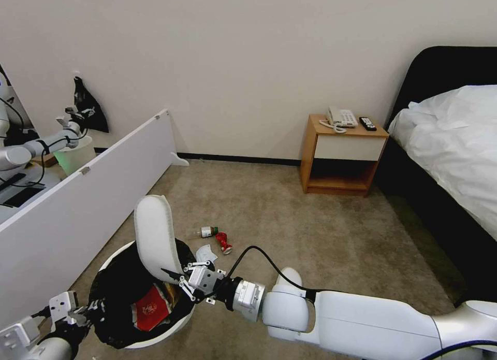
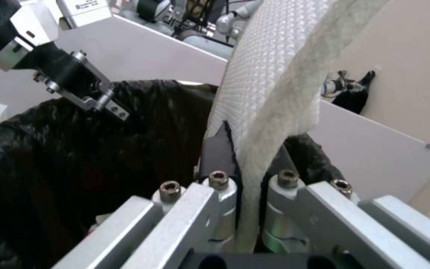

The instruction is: Pick up the trash bin and place the garbage on the floor into it.

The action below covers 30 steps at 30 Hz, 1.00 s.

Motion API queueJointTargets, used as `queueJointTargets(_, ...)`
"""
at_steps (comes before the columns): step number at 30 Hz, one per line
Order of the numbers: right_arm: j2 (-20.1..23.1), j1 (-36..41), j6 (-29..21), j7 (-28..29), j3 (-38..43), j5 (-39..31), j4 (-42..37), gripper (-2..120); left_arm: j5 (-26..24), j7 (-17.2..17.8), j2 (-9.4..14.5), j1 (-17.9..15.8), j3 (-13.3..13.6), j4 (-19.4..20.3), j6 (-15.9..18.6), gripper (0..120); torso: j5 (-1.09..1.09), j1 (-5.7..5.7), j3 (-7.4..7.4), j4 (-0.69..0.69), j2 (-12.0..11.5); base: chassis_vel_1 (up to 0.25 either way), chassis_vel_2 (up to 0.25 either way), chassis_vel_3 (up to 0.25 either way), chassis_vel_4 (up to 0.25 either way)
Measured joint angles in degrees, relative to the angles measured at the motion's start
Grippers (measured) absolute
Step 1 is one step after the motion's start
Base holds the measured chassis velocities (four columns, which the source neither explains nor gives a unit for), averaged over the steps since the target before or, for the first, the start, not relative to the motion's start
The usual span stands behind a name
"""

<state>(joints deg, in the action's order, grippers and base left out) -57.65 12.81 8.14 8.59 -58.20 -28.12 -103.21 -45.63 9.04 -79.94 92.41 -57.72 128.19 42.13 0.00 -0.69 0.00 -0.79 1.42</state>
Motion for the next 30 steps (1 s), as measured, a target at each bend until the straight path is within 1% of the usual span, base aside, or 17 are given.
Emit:
queueJointTargets(11, -1.5, 0.5, 0.1, 0.1, -0.5, 0.6, 2.5, 2, -0.4, 0.0, 0.0, 0.1, -0.1, 0.3, 0.0, 2, 0.00, 0.00, 0.00, 0.00, 0.0, 0.000, 0.000, 0.000, 0.000)
queueJointTargets(14, -2.9, 1.6, 0.5, 0.2, -1.1, 1.8, 5.0, 2, -0.5, 0.0, 0.0, 0.0, -0.2, 0.5, 0.0, 2, 0.00, 0.00, 0.00, 0.00, 0.0, 0.000, 0.000, 0.000, 0.000)
queueJointTargets(24, -5.3, 2.6, 0.5, 0.6, -2.4, 2.1, 7.2, 2, -0.8, 0.1, 0.0, -0.6, -0.3, 0.1, 0.0, 2, 0.00, 0.00, 0.00, 0.00, 0.0, 0.000, 0.000, 0.000, 0.000)
queueJointTargets(30, -7.5, 4.1, 0.5, 1.7, -2.9, 2.1, 8.1, 2, -0.9, 0.2, -0.2, -0.9, -0.1, -0.3, 0.0, 2, 0.00, 0.00, 0.00, 0.00, 0.0, 0.000, 0.000, 0.000, 0.000)
